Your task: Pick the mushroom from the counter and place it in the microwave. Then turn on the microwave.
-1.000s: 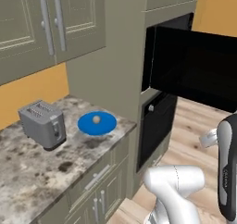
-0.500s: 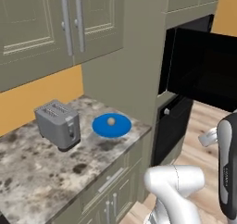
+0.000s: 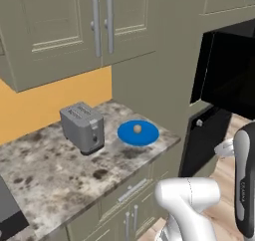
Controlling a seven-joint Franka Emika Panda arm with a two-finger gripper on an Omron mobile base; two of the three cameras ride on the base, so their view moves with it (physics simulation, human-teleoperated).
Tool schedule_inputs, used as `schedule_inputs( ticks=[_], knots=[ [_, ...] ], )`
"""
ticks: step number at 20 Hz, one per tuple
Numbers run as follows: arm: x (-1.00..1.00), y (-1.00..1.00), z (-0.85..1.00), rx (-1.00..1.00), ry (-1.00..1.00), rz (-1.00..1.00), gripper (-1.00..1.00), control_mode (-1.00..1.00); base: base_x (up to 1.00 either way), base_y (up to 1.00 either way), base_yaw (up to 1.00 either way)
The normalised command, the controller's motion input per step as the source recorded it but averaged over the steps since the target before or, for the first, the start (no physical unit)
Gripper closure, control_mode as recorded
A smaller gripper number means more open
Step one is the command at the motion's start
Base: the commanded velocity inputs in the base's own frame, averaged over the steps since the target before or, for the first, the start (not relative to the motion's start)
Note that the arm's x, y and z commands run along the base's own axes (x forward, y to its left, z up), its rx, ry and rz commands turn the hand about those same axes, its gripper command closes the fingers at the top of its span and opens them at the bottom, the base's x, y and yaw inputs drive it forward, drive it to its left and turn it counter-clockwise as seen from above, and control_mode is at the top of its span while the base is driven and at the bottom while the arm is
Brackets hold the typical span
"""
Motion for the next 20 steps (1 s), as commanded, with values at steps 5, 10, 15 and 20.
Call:
schedule_inputs(
  ticks=[5, 10, 15, 20],
  knots=[
    [0.0, 0.0, 0.0, 0.0, 0.0, 0.0, -1.0, 1.0, 0.34, 0.0, 0.48],
    [0.0, 0.0, 0.0, 0.0, 0.0, 0.0, -1.0, 1.0, 0.35, -0.1, 0.48],
    [0.0, 0.0, 0.0, 0.0, 0.0, 0.0, -1.0, 1.0, 0.32, -0.25, 0.32],
    [0.0, 0.0, 0.0, 0.0, 0.0, 0.0, -1.0, 1.0, 0.31, -0.29, 0.23]
  ],
)
